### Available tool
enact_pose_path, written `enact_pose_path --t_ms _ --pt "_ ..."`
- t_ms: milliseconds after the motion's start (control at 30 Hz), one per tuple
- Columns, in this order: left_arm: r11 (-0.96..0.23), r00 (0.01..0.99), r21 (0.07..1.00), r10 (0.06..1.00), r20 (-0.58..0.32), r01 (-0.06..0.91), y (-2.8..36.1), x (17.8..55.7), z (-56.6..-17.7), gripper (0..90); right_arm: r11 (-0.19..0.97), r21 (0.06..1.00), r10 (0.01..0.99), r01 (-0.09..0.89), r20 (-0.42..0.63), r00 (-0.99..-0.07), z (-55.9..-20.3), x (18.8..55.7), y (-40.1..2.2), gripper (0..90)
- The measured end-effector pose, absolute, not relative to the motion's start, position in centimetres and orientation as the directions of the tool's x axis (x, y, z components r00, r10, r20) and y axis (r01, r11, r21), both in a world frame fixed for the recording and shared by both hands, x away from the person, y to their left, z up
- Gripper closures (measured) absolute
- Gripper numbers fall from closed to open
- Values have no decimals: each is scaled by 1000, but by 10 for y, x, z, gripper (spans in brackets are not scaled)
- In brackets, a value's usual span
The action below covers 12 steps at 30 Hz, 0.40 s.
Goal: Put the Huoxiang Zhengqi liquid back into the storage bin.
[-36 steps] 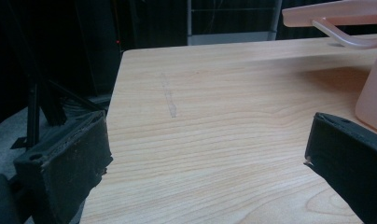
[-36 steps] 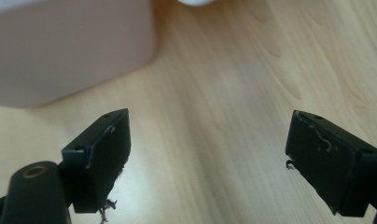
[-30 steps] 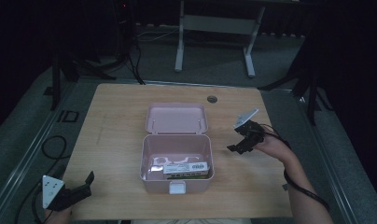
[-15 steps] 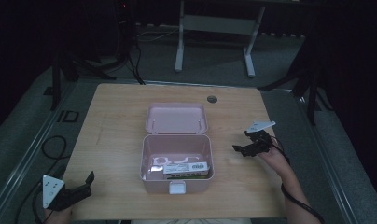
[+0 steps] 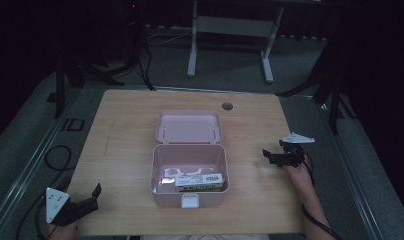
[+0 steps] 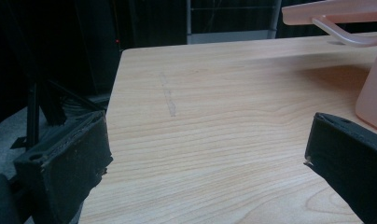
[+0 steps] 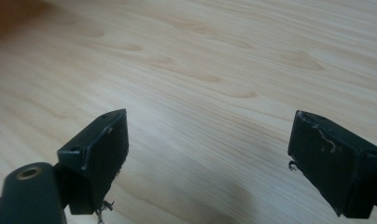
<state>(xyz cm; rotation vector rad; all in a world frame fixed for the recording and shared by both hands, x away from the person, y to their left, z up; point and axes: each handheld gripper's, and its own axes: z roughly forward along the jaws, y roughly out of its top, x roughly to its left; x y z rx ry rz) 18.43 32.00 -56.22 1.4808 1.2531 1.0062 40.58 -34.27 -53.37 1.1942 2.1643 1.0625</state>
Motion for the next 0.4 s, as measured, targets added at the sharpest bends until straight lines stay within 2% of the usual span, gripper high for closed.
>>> enact_pose_path --t_ms 167,400 --pt "-56 147 970 989 21 237 320 184 -562 2 280 801 883 528 2 -470 -542 405 -354 120" --pt "-56 147 970 989 21 235 320 184 -562 2 287 785 881 550 10 -473 -549 404 -356 120"
